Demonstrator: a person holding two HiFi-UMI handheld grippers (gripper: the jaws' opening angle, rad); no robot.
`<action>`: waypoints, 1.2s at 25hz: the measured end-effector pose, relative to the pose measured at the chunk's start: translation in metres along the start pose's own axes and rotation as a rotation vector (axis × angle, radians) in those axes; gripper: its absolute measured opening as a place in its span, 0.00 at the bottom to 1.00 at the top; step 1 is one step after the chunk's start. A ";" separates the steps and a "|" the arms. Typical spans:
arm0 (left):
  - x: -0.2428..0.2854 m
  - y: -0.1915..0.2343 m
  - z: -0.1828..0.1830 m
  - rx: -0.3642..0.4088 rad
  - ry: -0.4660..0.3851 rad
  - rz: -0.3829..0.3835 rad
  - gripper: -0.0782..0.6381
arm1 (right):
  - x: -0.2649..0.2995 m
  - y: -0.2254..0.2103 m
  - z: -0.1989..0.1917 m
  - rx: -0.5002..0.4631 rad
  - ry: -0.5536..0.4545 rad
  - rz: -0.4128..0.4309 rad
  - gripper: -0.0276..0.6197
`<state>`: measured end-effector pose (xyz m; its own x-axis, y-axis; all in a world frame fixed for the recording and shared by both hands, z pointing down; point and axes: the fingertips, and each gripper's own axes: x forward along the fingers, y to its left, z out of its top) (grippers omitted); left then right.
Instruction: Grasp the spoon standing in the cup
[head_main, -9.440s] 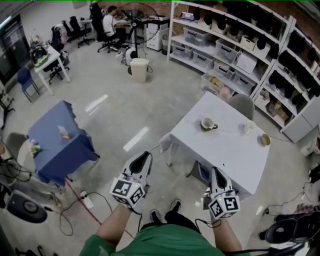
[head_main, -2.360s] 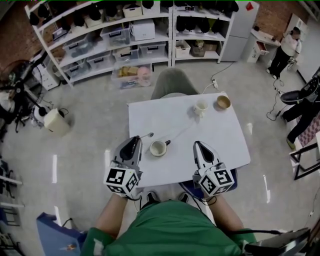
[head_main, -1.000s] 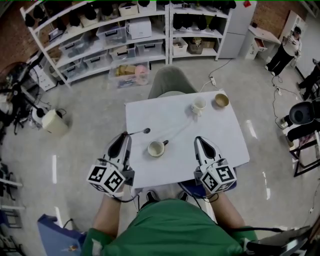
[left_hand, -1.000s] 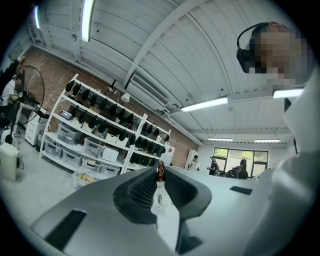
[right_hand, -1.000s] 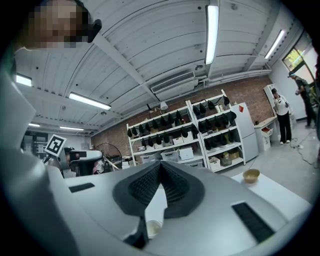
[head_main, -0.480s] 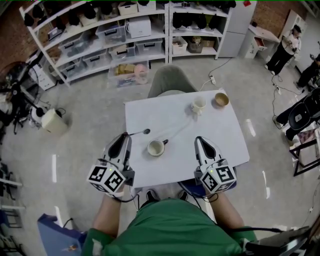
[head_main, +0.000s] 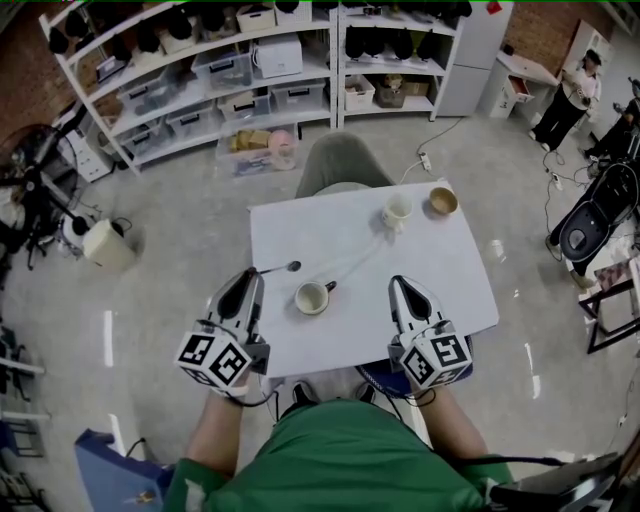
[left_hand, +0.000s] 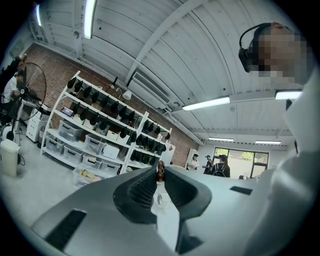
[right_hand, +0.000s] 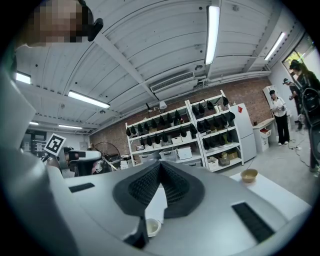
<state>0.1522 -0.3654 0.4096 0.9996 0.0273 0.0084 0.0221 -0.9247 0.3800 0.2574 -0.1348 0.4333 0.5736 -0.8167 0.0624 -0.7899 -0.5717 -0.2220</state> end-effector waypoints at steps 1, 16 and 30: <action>0.000 0.000 0.001 -0.002 0.001 0.000 0.19 | 0.001 0.001 0.001 -0.001 0.001 0.001 0.08; 0.003 0.000 -0.004 -0.012 0.010 0.001 0.19 | 0.002 -0.001 -0.001 0.001 0.004 0.013 0.08; 0.000 -0.001 -0.007 -0.013 0.016 -0.001 0.19 | 0.000 0.005 0.001 -0.002 -0.003 0.023 0.08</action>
<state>0.1525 -0.3620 0.4156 0.9991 0.0343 0.0231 0.0225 -0.9198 0.3917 0.2537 -0.1372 0.4314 0.5559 -0.8295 0.0543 -0.8033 -0.5529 -0.2216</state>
